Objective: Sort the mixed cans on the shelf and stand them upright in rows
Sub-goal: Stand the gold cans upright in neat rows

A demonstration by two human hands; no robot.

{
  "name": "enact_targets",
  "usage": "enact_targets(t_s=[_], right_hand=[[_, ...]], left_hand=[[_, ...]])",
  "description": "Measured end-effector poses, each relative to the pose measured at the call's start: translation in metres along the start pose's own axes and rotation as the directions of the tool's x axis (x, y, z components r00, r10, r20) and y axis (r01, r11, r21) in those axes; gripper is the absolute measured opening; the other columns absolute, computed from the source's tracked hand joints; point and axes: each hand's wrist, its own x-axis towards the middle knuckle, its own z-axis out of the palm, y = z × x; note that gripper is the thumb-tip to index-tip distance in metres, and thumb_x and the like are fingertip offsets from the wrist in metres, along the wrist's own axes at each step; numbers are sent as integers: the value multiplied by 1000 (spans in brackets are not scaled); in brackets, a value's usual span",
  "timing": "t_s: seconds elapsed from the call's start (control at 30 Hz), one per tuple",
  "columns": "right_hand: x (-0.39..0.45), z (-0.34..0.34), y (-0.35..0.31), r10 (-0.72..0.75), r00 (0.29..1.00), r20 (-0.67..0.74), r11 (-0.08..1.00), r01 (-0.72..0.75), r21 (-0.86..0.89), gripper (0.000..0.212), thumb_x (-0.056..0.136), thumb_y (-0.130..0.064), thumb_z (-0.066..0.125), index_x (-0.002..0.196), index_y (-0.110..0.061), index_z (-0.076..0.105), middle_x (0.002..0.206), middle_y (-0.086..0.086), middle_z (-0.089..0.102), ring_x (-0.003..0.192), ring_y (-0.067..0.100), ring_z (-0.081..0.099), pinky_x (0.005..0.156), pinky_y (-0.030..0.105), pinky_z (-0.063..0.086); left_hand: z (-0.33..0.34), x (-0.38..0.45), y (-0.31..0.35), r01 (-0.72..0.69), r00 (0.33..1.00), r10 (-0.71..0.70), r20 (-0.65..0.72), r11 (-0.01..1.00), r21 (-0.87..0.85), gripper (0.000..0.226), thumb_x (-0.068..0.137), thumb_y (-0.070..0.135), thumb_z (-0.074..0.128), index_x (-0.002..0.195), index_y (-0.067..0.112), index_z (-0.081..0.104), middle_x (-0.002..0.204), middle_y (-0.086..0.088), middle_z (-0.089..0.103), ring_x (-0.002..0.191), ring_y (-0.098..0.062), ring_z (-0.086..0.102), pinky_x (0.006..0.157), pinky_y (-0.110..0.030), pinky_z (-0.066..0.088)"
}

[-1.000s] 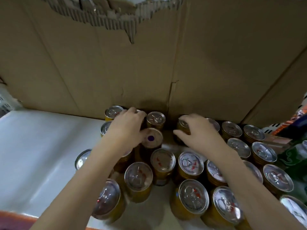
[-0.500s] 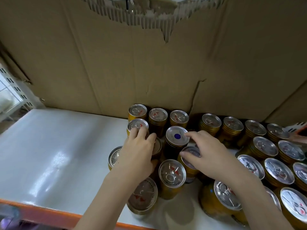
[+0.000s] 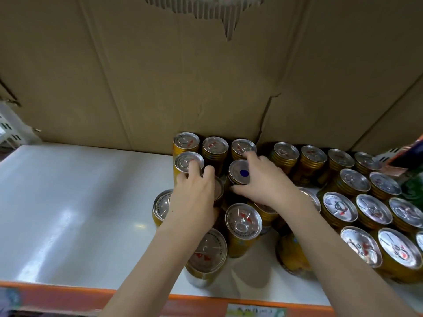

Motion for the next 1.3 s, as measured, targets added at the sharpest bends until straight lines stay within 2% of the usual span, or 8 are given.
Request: enact_targets(t_s=[0.17, 0.33, 0.5, 0.63, 0.8, 0.97, 1.1, 1.3], right_hand=[[9, 4, -6, 24, 999, 46, 998, -26, 51, 94, 71, -36, 76, 143, -27, 16, 135, 11, 39, 121, 32, 44, 93, 39, 44], [-15, -15, -4, -32, 984, -174, 975, 69, 211, 82, 71, -32, 74, 139, -33, 28, 124, 3, 36, 109, 20, 45, 80, 25, 40], [-63, -33, 16, 53, 887, -458, 885, 171, 433, 64, 64, -22, 80, 113, -35, 41, 110, -7, 39, 90, 4, 48, 69, 10, 39], [-94, -26, 42, 151, 818, -555, 868, 160, 471, 70, 60, -18, 85, 109, -32, 37, 113, -7, 39, 91, -3, 42, 69, 1, 39], [-118, -11, 76, 154, 793, -589, 881, 161, 446, 76, 60, -7, 85, 107, -34, 33, 115, -2, 36, 100, -4, 44, 78, 3, 38], [-128, -10, 98, 182, 843, -506, 897, 68, 436, 68, 63, -11, 83, 105, -27, 32, 114, -1, 35, 99, 6, 38, 77, -4, 31], [-126, -29, 103, 177, 923, -342, 938, -53, 342, 61, 70, -33, 77, 110, -30, 30, 115, -5, 37, 98, 11, 43, 65, 11, 36], [-107, -58, 108, 117, 993, 3, 986, -116, 120, 87, 77, -53, 62, 140, -44, 3, 142, 0, 27, 120, 23, 43, 91, 34, 44]], left_hand=[[-3, 1, -7, -21, 999, 22, 46, 1000, -14, 67, 79, 28, 71, 133, 17, 32, 141, -10, 23, 122, -28, 38, 94, -29, 39], [-14, 0, -11, -43, 998, 47, 31, 992, -115, 69, 73, 36, 73, 130, 22, 38, 129, -7, 38, 115, -27, 42, 88, -30, 39], [-46, -4, -3, -102, 971, 29, -238, 949, -300, 64, 66, 42, 78, 120, 28, 46, 106, 7, 53, 96, -17, 50, 68, -22, 26], [-62, -7, 7, -226, 923, 31, -384, 850, -475, 63, 62, 38, 82, 115, 30, 50, 103, 13, 51, 92, -10, 50, 79, -26, 43], [-56, -3, 31, -324, 926, 135, -354, 764, -558, 71, 64, 39, 81, 126, 31, 47, 111, 14, 51, 92, -1, 49, 77, -1, 38], [-49, 5, 54, -290, 949, 134, -286, 727, -623, 79, 66, 46, 78, 135, 30, 43, 128, 8, 53, 117, -12, 50, 95, -35, 49], [-50, 18, 62, -246, 957, 92, -275, 760, -601, 84, 62, 57, 74, 135, 25, 46, 128, 6, 56, 116, -11, 52, 94, -32, 48], [-49, 32, 67, -228, 960, 91, -265, 803, -550, 87, 64, 53, 74, 139, 23, 42, 133, 2, 53, 119, -12, 48, 87, -19, 39]])
